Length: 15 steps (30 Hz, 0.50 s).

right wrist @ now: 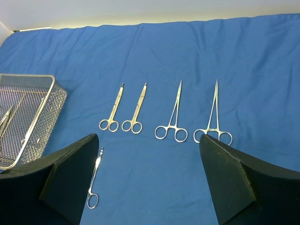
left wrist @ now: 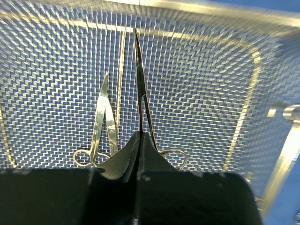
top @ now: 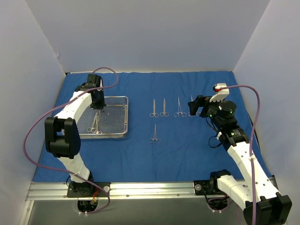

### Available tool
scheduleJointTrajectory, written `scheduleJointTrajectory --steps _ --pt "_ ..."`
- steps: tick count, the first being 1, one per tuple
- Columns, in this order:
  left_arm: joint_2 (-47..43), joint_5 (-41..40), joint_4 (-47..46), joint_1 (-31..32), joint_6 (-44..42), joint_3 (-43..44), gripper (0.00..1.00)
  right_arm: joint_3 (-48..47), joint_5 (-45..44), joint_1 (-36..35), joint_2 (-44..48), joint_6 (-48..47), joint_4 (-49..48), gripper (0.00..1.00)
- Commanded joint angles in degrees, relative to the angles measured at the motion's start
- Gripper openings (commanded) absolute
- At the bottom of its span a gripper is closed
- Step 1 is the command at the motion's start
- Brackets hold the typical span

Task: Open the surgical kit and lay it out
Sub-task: Pick up the medical item from the container, then place the medical item in the surgical kit.

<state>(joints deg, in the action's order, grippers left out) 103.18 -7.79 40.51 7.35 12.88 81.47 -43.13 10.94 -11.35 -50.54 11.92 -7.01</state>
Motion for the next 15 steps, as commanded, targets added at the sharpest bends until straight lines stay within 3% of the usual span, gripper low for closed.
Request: scheduleJointTrajectory --steps 1,7,15 --pt "-3.68 -0.04 2.02 0.29 1.79 3.78 0.02 -1.16 0.58 -0.51 0.01 -0.85 -1.17 0.84" --pt "-7.02 -1.25 6.15 5.29 5.74 5.45 0.02 -1.6 0.75 -0.51 0.18 -0.76 -0.91 0.84" --pt "-7.29 -3.72 7.48 22.93 19.27 5.45 0.02 -1.87 1.19 -0.6 0.88 -0.59 -1.08 0.84"
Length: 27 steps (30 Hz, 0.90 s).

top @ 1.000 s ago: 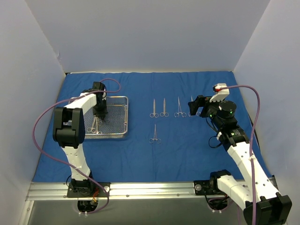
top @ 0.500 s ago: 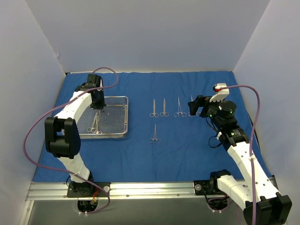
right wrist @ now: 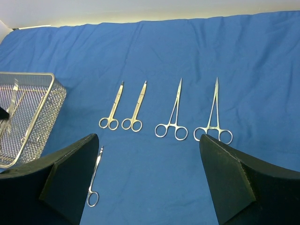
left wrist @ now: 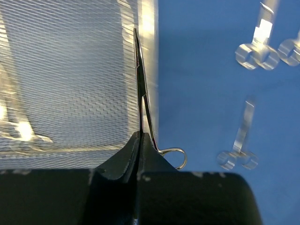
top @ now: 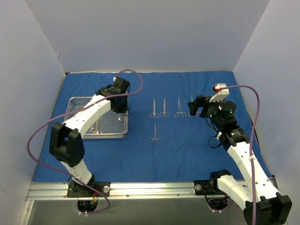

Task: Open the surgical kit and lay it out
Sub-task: Place the medical item in the surgical kit.

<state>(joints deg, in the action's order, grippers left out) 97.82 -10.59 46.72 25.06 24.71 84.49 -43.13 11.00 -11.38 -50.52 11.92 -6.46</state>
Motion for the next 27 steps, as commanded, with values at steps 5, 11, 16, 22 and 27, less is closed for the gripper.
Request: scheduleJointTrajectory --steps 5,11,16,22,27 --pt "2.28 0.04 -0.93 14.21 14.91 3.66 0.02 -1.52 1.12 -0.58 1.74 -0.41 -1.98 0.84" --pt "11.85 -0.31 -1.11 23.89 18.61 10.86 0.02 -1.16 0.86 -0.66 2.8 -0.23 -2.15 0.84" --pt "19.59 1.18 -1.28 27.75 20.81 15.87 0.02 -0.81 0.25 -0.93 3.5 0.03 -2.16 0.84" --pt "25.31 1.36 -1.37 29.96 22.92 20.8 0.02 -0.72 -0.37 -1.28 3.85 0.03 -2.15 0.84" --pt "27.16 0.57 -1.8 30.66 24.86 20.37 0.02 -0.55 -0.37 -1.54 3.85 0.03 -2.24 0.84"
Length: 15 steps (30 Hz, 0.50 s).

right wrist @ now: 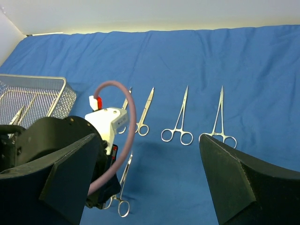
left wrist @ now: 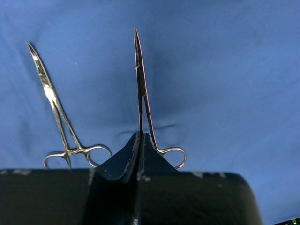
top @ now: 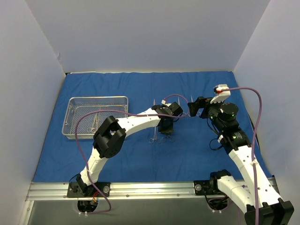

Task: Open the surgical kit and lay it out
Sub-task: Place the medical item in the surgical kit.

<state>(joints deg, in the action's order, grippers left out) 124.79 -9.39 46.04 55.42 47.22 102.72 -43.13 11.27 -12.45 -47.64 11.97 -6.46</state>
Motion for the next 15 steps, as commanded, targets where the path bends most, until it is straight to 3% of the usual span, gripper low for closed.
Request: scheduleJointTrajectory --steps 1,15 --pt "0.28 -0.81 -1.39 0.3 2.52 2.05 0.02 -0.55 -0.63 -0.56 0.97 -0.01 -2.24 0.84" --pt "2.65 -0.9 -1.39 0.3 2.7 2.14 0.02 -0.28 -0.63 -0.82 0.53 -0.1 -2.33 0.84"
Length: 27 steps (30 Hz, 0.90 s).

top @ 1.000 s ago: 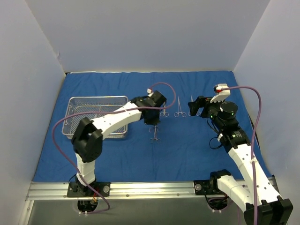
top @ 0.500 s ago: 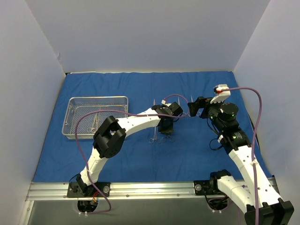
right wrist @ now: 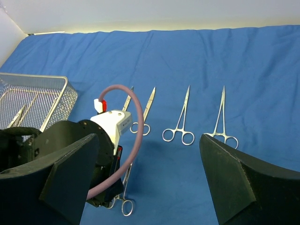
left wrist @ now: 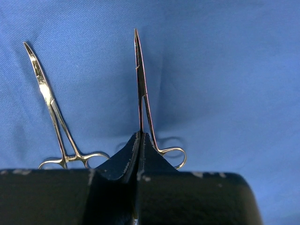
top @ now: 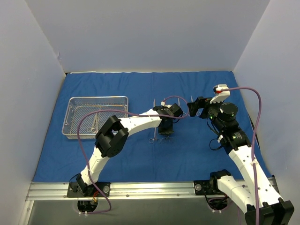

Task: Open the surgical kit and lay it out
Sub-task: Place the medical item in the surgical kit.

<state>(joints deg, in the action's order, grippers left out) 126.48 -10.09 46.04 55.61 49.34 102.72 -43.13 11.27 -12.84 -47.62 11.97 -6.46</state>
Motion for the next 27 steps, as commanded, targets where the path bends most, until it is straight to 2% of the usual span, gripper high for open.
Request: scheduleJointTrajectory --steps 1,5,17,27 --pt "1.05 0.06 -1.39 0.11 0.49 2.31 0.02 -0.28 -0.72 -0.43 0.51 -0.1 -2.42 0.84" --pt "1.67 0.07 -1.31 0.11 0.4 2.4 0.03 -0.37 -0.63 -0.43 0.42 -0.19 -2.33 0.84" --pt "0.53 -0.63 -1.48 0.11 -0.21 2.14 0.22 -0.28 -0.46 -0.61 0.24 -0.19 -2.51 0.84" --pt "-0.97 -2.22 -0.17 0.11 -0.47 2.14 0.3 -0.28 -0.37 -0.61 0.15 -0.19 -2.42 0.84"
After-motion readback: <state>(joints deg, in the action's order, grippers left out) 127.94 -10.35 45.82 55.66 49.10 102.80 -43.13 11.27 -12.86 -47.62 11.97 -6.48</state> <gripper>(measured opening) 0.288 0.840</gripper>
